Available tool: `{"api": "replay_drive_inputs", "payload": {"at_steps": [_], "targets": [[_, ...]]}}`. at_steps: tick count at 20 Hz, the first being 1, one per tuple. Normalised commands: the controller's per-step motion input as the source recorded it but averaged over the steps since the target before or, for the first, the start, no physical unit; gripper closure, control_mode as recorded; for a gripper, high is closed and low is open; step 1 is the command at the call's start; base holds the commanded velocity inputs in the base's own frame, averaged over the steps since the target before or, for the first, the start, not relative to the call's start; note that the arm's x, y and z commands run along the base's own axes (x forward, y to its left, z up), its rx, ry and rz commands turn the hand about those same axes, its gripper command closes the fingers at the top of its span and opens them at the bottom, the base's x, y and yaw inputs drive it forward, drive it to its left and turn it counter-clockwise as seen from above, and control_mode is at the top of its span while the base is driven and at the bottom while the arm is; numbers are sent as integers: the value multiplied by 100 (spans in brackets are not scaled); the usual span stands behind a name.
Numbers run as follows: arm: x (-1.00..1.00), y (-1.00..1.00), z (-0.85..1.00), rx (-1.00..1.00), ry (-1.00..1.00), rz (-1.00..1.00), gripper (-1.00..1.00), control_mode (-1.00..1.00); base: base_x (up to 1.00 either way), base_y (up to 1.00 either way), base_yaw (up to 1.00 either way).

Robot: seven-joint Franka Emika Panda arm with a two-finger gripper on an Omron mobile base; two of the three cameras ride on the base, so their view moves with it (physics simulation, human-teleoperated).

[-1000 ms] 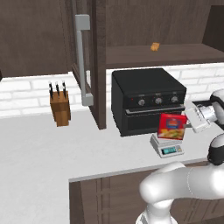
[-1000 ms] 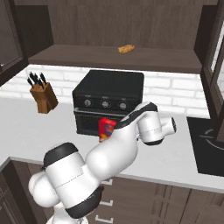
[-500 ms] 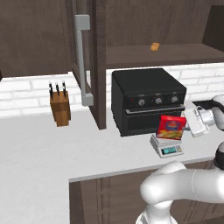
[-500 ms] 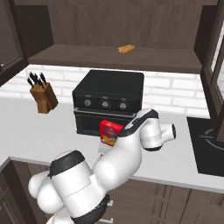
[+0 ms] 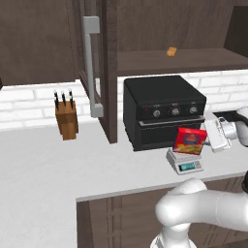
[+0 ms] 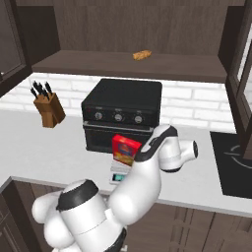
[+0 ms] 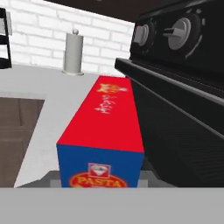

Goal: Pick the boxed food and place it on the digital scale for weighing, and close the cabinet.

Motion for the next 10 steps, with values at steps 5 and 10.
{"api": "replay_drive_inputs", "payload": {"at_steps": [5, 10], "targets": [[16, 5, -8, 0, 0, 0, -100, -100, 0, 0, 0], [5, 0, -7, 0, 4, 0, -100, -100, 0, 0, 0]]}}
